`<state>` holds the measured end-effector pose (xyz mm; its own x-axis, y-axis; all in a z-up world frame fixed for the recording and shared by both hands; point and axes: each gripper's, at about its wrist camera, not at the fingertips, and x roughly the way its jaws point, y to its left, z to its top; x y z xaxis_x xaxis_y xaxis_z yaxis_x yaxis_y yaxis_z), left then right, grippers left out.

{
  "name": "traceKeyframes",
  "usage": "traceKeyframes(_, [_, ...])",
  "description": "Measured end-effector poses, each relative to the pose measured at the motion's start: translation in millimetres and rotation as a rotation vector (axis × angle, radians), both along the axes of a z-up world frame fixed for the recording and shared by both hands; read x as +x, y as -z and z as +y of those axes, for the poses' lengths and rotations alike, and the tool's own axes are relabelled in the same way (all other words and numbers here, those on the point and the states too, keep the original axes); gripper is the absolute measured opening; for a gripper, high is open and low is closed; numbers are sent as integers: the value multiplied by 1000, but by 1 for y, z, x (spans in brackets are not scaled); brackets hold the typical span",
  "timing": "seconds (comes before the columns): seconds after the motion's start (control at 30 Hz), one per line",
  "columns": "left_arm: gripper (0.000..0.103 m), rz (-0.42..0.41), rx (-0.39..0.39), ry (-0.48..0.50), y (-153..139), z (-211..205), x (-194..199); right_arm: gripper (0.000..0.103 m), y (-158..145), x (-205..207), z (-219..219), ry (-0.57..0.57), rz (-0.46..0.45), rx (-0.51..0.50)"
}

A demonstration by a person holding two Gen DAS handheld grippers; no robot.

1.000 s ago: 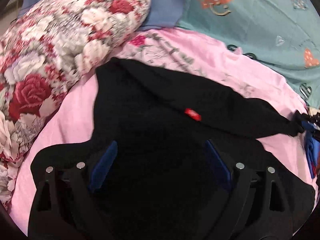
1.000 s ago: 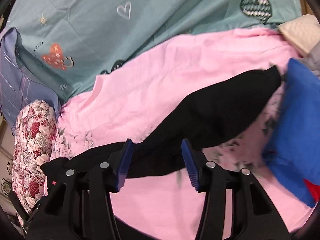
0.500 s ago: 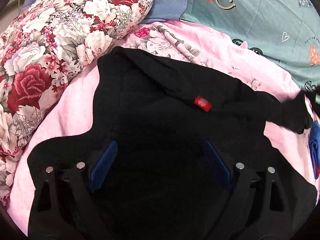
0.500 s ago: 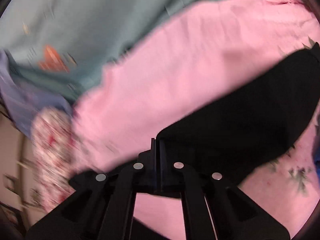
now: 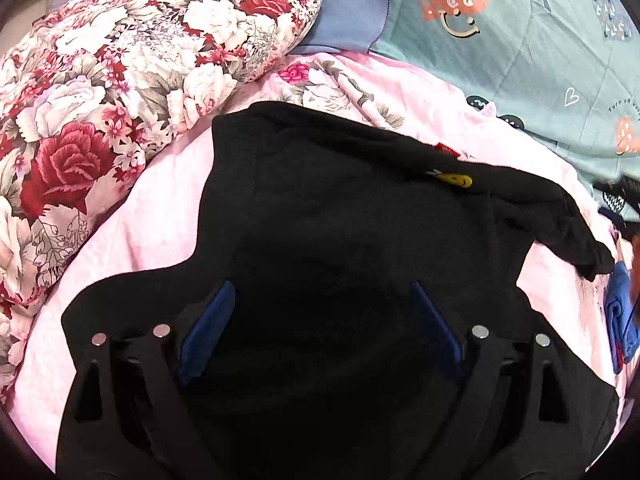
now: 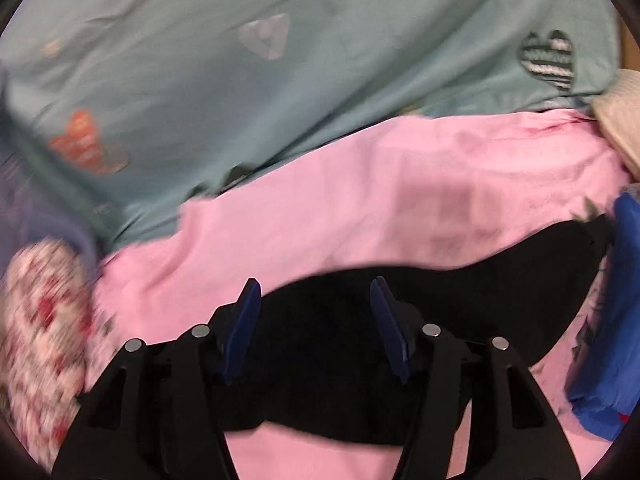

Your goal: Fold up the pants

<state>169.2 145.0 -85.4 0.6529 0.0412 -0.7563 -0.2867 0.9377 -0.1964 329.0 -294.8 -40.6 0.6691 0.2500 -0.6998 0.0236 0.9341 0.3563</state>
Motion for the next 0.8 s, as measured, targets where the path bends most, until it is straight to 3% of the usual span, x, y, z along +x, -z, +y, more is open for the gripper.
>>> traceKeyframes(0.1, [90,-8,15,-21,-2,2,-1,58,7,-29,-10,-13,34,-71])
traceKeyframes(0.2, [90,-13,18,-34,-2,3,-1,58,24,-42,-51,100,64,-106])
traceKeyframes(0.3, [90,-12,38,-33,-1,1,0,59,36,-37,-72,110,125,-73])
traceKeyframes(0.43, [90,-14,41,-31,-1,1,0,58,46,-31,-33,21,157,-62])
traceKeyframes(0.57, [90,-9,54,-28,2,0,2,57,63,-18,-5,66,185,-132])
traceKeyframes(0.63, [90,0,78,-19,4,-4,3,19,75,-7,-3,86,236,-134])
traceKeyframes(0.67, [90,0,82,-19,4,-4,3,5,75,-5,-10,127,248,-96])
traceKeyframes(0.73, [90,-7,75,-23,3,-3,2,4,60,-2,-23,167,203,-4])
traceKeyframes(0.8, [90,-13,58,-29,2,-1,2,4,32,-5,-30,224,40,-22])
